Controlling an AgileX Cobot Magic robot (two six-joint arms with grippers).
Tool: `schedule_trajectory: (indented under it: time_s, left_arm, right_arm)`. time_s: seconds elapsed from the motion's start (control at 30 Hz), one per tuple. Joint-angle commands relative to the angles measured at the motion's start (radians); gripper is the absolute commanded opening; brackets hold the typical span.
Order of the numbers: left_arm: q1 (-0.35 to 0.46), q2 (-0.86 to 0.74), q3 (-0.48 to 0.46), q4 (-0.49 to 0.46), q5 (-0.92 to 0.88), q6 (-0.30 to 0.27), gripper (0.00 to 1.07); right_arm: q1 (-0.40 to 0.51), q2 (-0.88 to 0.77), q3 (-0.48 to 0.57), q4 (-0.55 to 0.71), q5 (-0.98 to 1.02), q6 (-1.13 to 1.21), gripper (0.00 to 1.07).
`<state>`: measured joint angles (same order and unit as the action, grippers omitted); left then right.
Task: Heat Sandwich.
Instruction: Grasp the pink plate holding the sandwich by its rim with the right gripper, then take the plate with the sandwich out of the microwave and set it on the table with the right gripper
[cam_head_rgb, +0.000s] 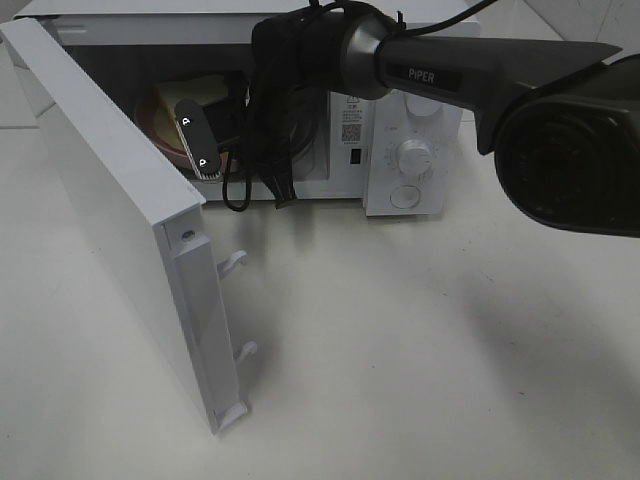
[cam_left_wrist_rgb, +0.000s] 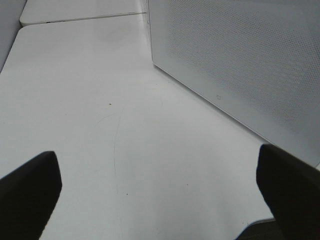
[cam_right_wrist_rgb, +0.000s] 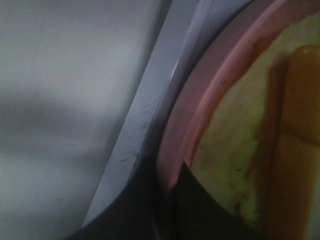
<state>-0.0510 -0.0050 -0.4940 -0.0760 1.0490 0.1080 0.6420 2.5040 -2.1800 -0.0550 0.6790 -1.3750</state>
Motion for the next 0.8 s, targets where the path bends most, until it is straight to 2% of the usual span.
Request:
schedule_trajectory:
  time_s: [0.03,0.27,0.57,0.8]
  left_arm:
    - [0.003,-0.015,0.002,-0.005,-0.012,-0.008,1.00]
    - [0.003,-0.015,0.002,-0.005,-0.012,-0.008,1.00]
    - [0.003,-0.015,0.002,-0.005,-0.012,-0.008,1.00]
    - [0.003,-0.015,0.002,-0.005,-0.012,-0.008,1.00]
  right_arm:
    - [-0.001,0.001,-0.005,-0.015,-0.050,-0.012,0.00]
    - [-0.001,-0.002,-0.001,-0.009,0.002,-0.065,0.00]
    - [-0.002,-0.101,0.157,-0.005,-0.101,-0.171,0.00]
    - [-0.011,-0.198,0.275,0.074,-0.205,-0.313,0.00]
